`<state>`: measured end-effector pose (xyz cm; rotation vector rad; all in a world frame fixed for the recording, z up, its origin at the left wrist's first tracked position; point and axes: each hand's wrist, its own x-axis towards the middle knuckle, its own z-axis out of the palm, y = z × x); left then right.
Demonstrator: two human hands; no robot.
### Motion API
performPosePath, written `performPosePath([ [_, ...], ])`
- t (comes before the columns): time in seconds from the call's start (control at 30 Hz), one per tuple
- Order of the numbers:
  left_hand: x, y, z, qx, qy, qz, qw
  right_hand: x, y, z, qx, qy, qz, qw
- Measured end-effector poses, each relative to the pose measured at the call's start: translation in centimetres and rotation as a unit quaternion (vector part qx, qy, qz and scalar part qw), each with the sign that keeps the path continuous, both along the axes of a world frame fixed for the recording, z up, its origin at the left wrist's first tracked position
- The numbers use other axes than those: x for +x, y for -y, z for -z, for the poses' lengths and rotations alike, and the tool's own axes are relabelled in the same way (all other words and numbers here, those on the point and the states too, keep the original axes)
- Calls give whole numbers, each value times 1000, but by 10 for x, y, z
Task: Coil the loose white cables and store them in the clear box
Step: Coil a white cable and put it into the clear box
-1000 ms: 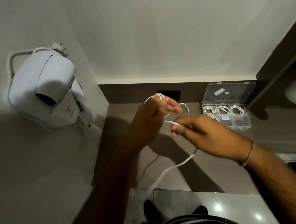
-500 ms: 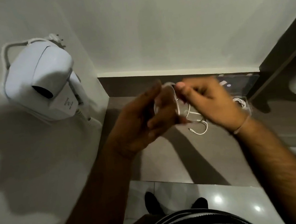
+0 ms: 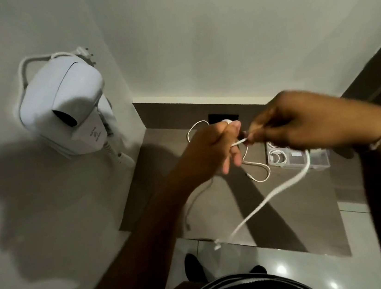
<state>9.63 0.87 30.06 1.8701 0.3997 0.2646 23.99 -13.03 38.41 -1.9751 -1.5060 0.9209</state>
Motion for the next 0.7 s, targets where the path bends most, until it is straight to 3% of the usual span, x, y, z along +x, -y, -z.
performPosePath([
  [0.07,-7,-5,-3,-117,16,55,992,18,1,-6,31,-27,32,999],
  [0.13,-10,-10,-4,-178,3,131,975,21,-1,1,53,-57,31,996],
  [0.3,-17,-21,-12,-383,-5,251,889,14,-14,39,166,-205,97,960],
  [0.43,-13,-20,-17,-528,92,268,801,-22,-31,90,203,-278,224,912],
  [0.5,-5,-23,-21,-576,182,204,771,-55,-36,111,200,-262,263,906],
  [0.6,6,-37,-18,-536,266,4,801,-88,-27,125,165,-214,240,933],
  [0.7,7,-52,-11,-394,254,-151,870,-83,-12,108,144,-77,175,971],
])
